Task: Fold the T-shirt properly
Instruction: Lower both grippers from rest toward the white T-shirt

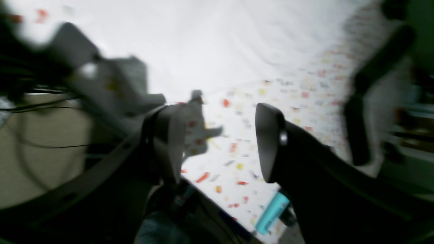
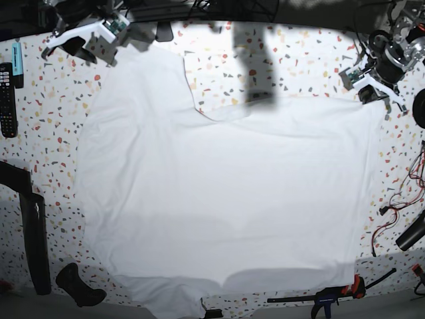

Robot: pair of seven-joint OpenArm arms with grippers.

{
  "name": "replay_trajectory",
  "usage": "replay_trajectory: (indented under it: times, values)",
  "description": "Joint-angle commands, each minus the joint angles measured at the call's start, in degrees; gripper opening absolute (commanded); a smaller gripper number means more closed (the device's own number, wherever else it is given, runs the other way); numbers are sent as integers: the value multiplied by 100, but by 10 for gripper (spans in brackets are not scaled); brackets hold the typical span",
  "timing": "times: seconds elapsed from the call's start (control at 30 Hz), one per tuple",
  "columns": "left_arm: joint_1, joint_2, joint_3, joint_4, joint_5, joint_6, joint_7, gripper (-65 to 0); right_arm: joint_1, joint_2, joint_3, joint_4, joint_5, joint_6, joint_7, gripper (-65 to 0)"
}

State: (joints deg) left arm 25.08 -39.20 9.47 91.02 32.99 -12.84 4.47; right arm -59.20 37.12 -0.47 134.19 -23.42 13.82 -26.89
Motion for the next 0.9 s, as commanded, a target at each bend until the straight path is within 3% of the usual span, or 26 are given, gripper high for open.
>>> replay_trajectory:
  times: [0.0,0.1,0.4,0.5,0.63,0.77,0.87]
  values:
    - [0,-96,-31,72,-7,2,-50,-650,-48,50,9,81,4,31,68,-321]
    - [0,-94,-31,72,-61,0,-177,-650,-48,50,9,81,13,216,127,-321]
    - [0,-83,-31,72,-498,-2,-173,-650,588,52,-87,-739,125,240,369,-321]
    - [0,-83,-31,72,-498,-2,-173,-650,918,50,-431,-1182,109,498,380,-321]
    - [0,-83,-31,72,-498,-2,-170,-650,1261,52,-1073,-1419,44,579,369,-321]
    - [0,-83,-31,72,-498,-2,-173,-650,1508,52,-1585,-1558,-645,588,297,-321]
    - [0,-83,-31,72,-498,-2,-170,-650,1676,52,-1731,-1722,-796,588,46,-321]
